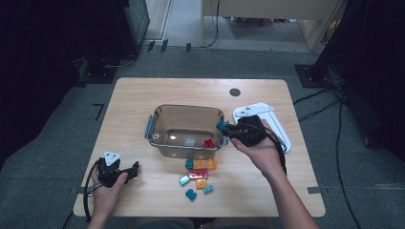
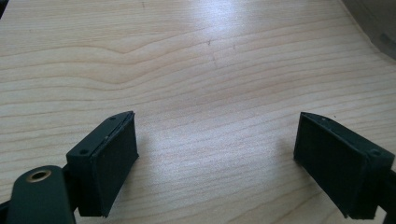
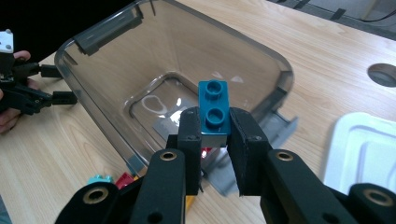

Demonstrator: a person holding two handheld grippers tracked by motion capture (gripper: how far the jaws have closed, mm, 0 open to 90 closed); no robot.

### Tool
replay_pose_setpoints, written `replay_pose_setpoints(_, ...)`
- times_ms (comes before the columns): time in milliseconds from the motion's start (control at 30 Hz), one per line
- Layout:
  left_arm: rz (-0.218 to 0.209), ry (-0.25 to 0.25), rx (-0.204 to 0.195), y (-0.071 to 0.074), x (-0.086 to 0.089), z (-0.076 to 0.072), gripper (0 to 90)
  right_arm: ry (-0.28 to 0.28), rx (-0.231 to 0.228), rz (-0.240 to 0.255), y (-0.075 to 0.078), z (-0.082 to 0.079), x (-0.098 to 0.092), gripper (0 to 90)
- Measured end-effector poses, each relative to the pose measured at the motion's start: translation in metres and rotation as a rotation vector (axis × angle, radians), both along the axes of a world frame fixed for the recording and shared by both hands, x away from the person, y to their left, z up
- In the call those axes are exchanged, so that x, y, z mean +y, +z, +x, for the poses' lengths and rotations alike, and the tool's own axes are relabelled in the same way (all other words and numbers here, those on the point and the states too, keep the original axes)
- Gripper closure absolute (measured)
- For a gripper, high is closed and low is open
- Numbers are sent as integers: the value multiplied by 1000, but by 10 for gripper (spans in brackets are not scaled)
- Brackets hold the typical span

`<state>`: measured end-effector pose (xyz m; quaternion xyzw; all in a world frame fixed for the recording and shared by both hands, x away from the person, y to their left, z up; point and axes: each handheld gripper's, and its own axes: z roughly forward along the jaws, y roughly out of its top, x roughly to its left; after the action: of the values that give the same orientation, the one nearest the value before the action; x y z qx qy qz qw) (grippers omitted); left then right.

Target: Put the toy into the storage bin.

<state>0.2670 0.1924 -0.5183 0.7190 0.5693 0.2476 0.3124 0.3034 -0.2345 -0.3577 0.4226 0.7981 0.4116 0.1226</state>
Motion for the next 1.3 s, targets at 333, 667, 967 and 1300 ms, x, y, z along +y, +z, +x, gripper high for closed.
replay_pose_setpoints(333,-1,0,-1,0,0,0,132,45,27,-36,-9,18,31,766)
replay_pose_setpoints(667,0,-1,-1,0,0,0,133,43,55,-35,-21,34,45,646)
replay_pose_setpoints(967,-1,-1,-1,0,0,0,132,47,67,-10,-17,24,33,472)
replay_pose_setpoints(1300,0,-1,-1,0,0,0,133,-5,68,5,-22,5,6,250)
